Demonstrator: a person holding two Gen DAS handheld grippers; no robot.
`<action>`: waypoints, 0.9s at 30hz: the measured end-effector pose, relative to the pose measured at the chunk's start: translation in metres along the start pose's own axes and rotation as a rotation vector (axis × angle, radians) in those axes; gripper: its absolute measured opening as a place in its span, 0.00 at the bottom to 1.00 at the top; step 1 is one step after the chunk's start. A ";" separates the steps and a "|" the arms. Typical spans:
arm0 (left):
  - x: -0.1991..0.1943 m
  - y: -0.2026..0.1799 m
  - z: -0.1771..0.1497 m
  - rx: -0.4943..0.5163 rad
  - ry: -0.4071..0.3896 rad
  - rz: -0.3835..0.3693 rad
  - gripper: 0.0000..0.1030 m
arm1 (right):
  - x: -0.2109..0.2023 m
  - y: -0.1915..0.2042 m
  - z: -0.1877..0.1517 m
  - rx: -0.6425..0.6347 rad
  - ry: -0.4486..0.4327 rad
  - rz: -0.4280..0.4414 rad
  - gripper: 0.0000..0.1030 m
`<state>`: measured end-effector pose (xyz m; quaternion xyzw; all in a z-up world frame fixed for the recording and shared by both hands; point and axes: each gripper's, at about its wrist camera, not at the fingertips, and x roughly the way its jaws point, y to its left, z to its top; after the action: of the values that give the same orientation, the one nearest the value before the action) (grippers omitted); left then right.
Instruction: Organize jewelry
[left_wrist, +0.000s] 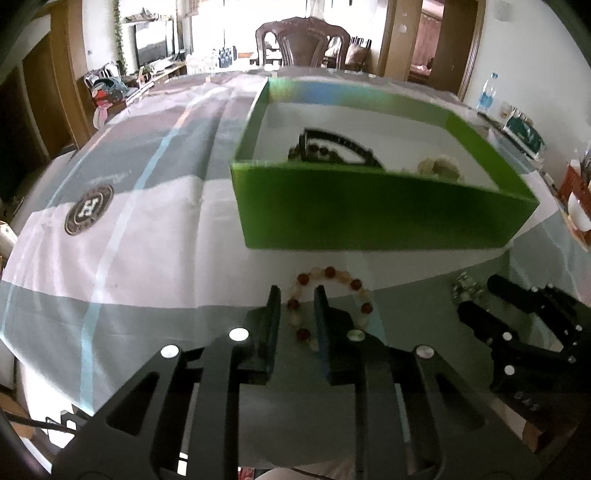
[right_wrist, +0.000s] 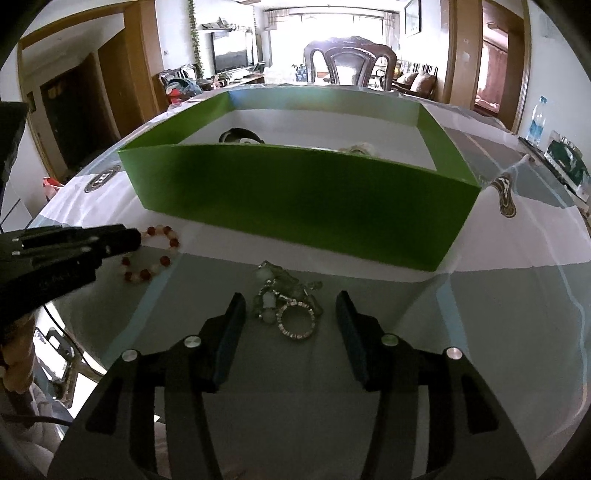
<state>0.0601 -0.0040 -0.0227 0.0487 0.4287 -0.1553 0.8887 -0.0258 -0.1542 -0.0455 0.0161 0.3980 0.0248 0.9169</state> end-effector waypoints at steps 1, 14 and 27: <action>-0.003 -0.003 0.002 0.006 -0.010 -0.005 0.21 | -0.001 0.000 -0.001 -0.003 0.004 0.005 0.34; -0.005 -0.065 0.004 0.150 0.011 -0.142 0.34 | -0.013 -0.025 -0.007 0.050 -0.009 -0.045 0.20; 0.020 -0.131 0.006 0.265 0.055 -0.180 0.41 | -0.022 -0.053 -0.024 0.114 -0.026 -0.091 0.21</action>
<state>0.0350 -0.1338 -0.0286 0.1312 0.4315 -0.2881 0.8448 -0.0572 -0.2081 -0.0484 0.0504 0.3873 -0.0399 0.9197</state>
